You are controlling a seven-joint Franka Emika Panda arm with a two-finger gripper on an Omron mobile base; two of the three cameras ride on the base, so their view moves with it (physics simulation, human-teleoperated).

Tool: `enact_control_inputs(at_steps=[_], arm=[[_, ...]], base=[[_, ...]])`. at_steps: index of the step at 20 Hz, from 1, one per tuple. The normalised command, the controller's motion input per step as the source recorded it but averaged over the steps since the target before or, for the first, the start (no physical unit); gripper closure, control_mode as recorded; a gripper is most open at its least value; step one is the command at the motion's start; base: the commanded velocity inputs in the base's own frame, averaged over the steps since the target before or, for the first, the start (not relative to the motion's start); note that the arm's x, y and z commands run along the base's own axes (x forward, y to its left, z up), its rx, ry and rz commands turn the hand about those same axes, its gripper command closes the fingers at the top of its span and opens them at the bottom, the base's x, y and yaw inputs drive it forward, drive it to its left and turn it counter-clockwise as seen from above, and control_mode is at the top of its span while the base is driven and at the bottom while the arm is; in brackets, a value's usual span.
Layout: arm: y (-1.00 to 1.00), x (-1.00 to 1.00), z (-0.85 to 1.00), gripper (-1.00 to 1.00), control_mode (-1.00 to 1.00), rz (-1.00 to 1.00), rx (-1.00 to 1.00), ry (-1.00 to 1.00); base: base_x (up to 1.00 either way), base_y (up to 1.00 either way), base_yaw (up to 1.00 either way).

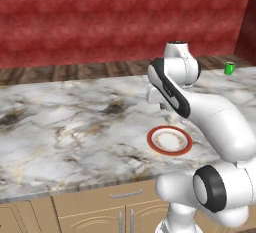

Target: Pick up the marshmallow and place it in the cup of hot chocolate on the dining counter.

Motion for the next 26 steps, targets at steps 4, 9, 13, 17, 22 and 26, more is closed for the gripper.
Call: enact_control_inputs(at_steps=[4,9,13,17,22,26], arm=[[0.0,-0.71,0.26,1.0,-1.0,0.35,-0.07,-0.21],[0.0,-0.75,0.27,1.0,-1.0,0.19,0.0,-0.22],[0.0,-0.59,0.02,1.0,-1.0,0.08,0.01,-0.26],[0.0,-0.28,0.11,1.0,-1.0,0.02,0.07,-0.18],[0.0,0.0,0.01,1.0,-1.0,0.0,0.01,-0.02],[-0.02,0.0,0.0,1.0,-1.0,0.0,0.0,0.02]], base=[[0.0,0.0,0.0],[0.0,0.0,0.0],[0.0,0.0,0.0],[0.0,0.0,0.0],[0.0,0.0,0.0],[0.0,0.0,0.0]])
